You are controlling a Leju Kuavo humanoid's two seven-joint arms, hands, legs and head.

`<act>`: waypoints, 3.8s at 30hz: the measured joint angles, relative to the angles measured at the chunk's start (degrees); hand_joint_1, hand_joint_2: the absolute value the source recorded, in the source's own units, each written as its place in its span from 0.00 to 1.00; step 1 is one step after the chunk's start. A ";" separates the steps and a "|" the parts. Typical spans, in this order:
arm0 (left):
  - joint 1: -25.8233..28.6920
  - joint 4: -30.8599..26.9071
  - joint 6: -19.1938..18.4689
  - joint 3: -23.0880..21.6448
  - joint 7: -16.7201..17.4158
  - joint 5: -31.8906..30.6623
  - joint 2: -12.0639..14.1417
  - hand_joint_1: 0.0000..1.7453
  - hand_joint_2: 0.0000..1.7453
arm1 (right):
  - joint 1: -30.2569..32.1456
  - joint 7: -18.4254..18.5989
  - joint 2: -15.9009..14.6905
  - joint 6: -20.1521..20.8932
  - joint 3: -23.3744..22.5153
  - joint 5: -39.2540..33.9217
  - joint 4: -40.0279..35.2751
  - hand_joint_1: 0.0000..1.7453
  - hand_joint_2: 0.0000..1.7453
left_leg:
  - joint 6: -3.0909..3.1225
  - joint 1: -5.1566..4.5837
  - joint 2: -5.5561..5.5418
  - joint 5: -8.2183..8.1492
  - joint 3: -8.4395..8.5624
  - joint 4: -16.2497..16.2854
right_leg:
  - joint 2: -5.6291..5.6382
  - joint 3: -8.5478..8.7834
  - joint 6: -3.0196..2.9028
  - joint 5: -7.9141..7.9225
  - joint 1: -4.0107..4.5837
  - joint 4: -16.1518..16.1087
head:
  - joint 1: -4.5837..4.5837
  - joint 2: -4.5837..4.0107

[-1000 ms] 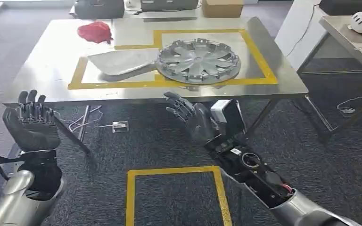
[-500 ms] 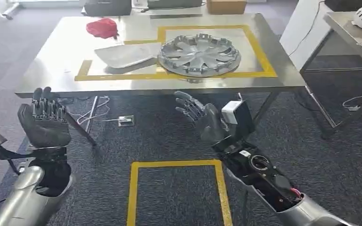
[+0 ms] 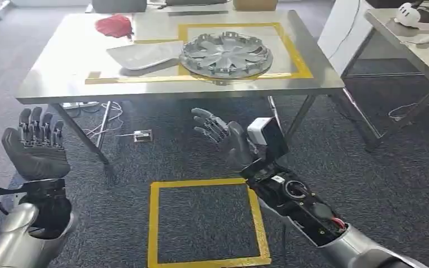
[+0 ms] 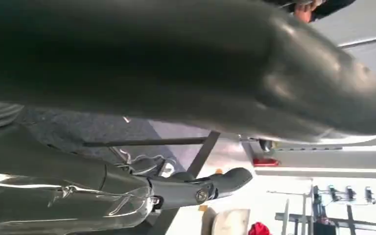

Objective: Take the parts from the cabinet and place them on the table.

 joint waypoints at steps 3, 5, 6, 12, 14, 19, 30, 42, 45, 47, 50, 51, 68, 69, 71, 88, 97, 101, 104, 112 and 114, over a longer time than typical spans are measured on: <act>-0.03 0.00 -0.02 0.00 -0.15 0.07 -0.09 0.00 0.00 | 0.04 0.00 0.00 0.02 0.02 0.04 0.02 0.00 0.00 | 0.64 -0.08 0.07 1.42 -1.67 0.01 | 0.02 -3.29 0.94 -9.73 -0.35 12.56 | 1.33 0.00; 0.04 0.00 0.00 0.00 -0.18 0.09 -0.09 0.00 0.00 | 0.06 0.02 0.00 0.02 0.00 0.09 0.07 0.00 0.00 | 0.50 -0.07 0.07 2.37 -2.86 0.06 | 0.01 -3.88 1.17 -9.76 -0.44 17.99 | 1.53 0.00; 0.09 0.00 0.00 0.00 -0.17 0.07 -0.09 0.00 0.00 | 0.06 0.02 0.00 0.02 0.02 0.09 0.09 0.00 0.00 | 0.33 -0.05 0.06 2.79 -3.37 0.08 | 0.01 -2.62 1.22 -7.98 -0.50 17.15 | 1.79 0.00; -0.12 -0.02 0.04 0.00 -0.33 0.00 -0.07 0.00 0.00 | -0.43 -0.04 0.00 0.02 0.02 0.87 0.04 0.00 0.00 | -1.56 -0.16 0.08 4.69 -4.57 0.14 | 0.22 9.41 0.09 -6.12 0.01 -1.52 | 2.66 0.00; -0.09 -0.02 0.04 0.00 -0.33 0.00 -0.04 0.00 0.00 | -0.36 -0.02 0.00 0.02 0.02 0.90 0.04 0.00 0.00 | -2.41 -0.31 0.16 5.35 -4.68 -0.18 | 0.27 9.08 -1.07 -5.43 -0.22 -2.01 | 2.40 0.00; 0.21 -0.02 0.04 0.00 -0.33 0.00 0.13 0.00 0.00 | -0.40 -0.11 0.15 0.09 0.02 0.81 0.11 0.00 0.00 | -3.06 -0.03 0.02 -5.29 -12.19 17.34 | -0.11 7.10 -2.55 -3.61 -0.12 -2.32 | 0.61 0.00; 0.06 -0.02 -0.07 0.00 -0.39 -0.26 0.15 0.00 0.00 | -0.42 -0.52 0.24 0.83 0.07 -0.33 0.57 0.00 0.00 | -0.39 -0.07 0.24 1.92 -1.27 -0.79 | 0.06 5.32 -0.52 -3.21 0.33 -1.10 | -0.28 0.00; 0.24 -0.02 -0.13 0.00 -0.48 -0.26 -0.22 0.00 0.00 | -0.36 -0.55 0.24 0.94 0.09 -0.37 1.22 0.00 0.00 | -1.17 -0.47 2.15 2.41 -2.15 -0.16 | -1.95 6.14 0.02 -3.60 -0.19 -0.98 | 2.53 0.00; 0.17 -0.02 -0.13 0.00 -0.59 -0.26 -0.22 0.00 0.00 | -0.32 -0.57 0.31 0.92 0.11 -0.42 1.29 0.00 0.00 | -2.09 -0.25 3.07 1.88 -2.31 -0.06 | -0.55 6.01 -1.32 -2.82 -0.55 -1.68 | 1.99 0.00; 0.10 -0.02 -0.13 0.00 -0.61 -0.26 -0.20 0.00 0.00 | -0.46 -0.61 0.35 0.92 0.09 -0.42 1.31 0.00 0.00 | -2.39 -0.09 0.89 -1.82 -4.57 5.38 | 0.05 5.68 -1.94 -2.43 -0.47 -1.73 | 1.09 0.00; 0.46 0.02 -0.13 0.00 -0.61 -0.24 -0.13 0.00 0.00 | -0.22 -0.59 0.42 0.92 0.11 -0.57 1.44 0.00 0.00 | -2.67 -0.13 0.07 -6.95 -11.20 19.00 | 1.28 4.96 -2.39 -2.04 -0.19 -1.66 | 0.15 0.00; 0.56 0.02 -0.13 0.00 -0.61 -0.24 -0.13 0.00 0.00 | -0.15 -0.57 0.42 0.92 0.13 -0.88 1.51 0.00 0.00 | -2.57 -0.13 0.06 -6.20 -11.35 19.11 | 1.78 4.84 -2.38 -1.94 -0.14 -1.64 | 0.02 0.00; 0.55 0.00 -0.11 0.00 -0.87 -0.24 -0.37 0.00 0.00 | 0.00 -0.52 0.44 0.83 0.13 -1.29 1.64 0.00 0.00 | -0.19 0.02 2.29 2.27 -2.11 -0.20 | 0.25 -1.06 0.96 -6.53 -0.88 11.80 | 1.75 0.00; 0.53 0.00 -0.13 0.00 -0.87 -0.24 -0.39 0.00 0.00 | -0.08 -0.53 0.44 0.83 0.11 -1.29 1.64 0.00 0.00 | -0.37 0.05 2.71 2.15 -1.99 -0.09 | -0.43 1.97 0.87 -3.79 -0.89 5.87 | 2.07 0.00; 0.48 -0.02 -0.11 0.00 -0.87 -0.26 -0.41 0.00 0.00 | -0.33 -0.52 0.46 0.85 0.13 -1.29 1.62 0.00 0.00 | -0.95 -0.52 3.44 1.92 -2.04 0.14 | -3.20 5.06 0.56 -2.94 0.00 -0.75 | 2.65 0.00; 0.18 -0.02 -0.13 0.00 -0.74 -0.28 0.18 0.00 0.00 | -0.79 -0.53 0.52 1.18 0.28 -1.38 1.88 0.00 0.00 | -1.70 -0.25 -3.06 1.60 -2.53 0.61 | 5.67 2.95 -1.44 -1.05 -0.14 -0.69 | -0.57 0.00; 0.04 0.28 -0.57 0.00 -0.77 -0.26 -0.07 0.00 0.00 | -0.64 -0.85 0.52 1.20 0.39 -2.08 2.49 0.00 0.00 | -0.28 0.11 1.53 2.03 -2.10 -0.18 | 0.63 -5.15 0.95 -8.92 -0.68 17.17 | 1.25 0.00; -0.09 0.28 -0.57 0.00 -0.77 -0.26 -0.09 0.00 0.00 | -0.87 -0.87 0.50 1.20 0.35 -2.08 2.51 0.00 0.00 | -1.20 -0.03 3.35 1.34 -1.47 -0.05 | -3.49 2.97 0.48 -1.42 -0.62 0.54 | 2.58 0.00; -0.05 0.28 -0.57 0.00 -0.77 -0.26 -0.07 0.00 0.00 | -0.79 -0.87 0.50 1.20 0.35 -2.08 2.49 0.00 0.00 | -1.95 -0.64 4.72 1.13 -1.46 0.05 | -2.75 3.15 -0.54 -1.95 0.13 -0.44 | 2.21 0.00; 0.57 0.28 0.00 0.00 -0.66 -0.20 -0.04 0.00 0.00 | -0.12 -0.90 0.52 1.16 0.37 -2.08 2.25 0.00 0.00 | -2.94 -0.11 -0.01 -7.31 -10.67 19.29 | 2.11 3.41 -2.57 -1.26 -0.09 -1.18 | 0.20 0.00; 0.58 0.28 0.07 0.00 -0.55 -0.17 -0.04 0.00 0.00 | 0.01 -0.90 0.52 1.09 0.37 -2.08 2.25 0.00 0.00 | -2.61 -0.10 -0.17 -2.76 -8.03 12.62 | 3.43 3.48 -2.56 -1.26 -0.10 -1.01 | -0.15 0.00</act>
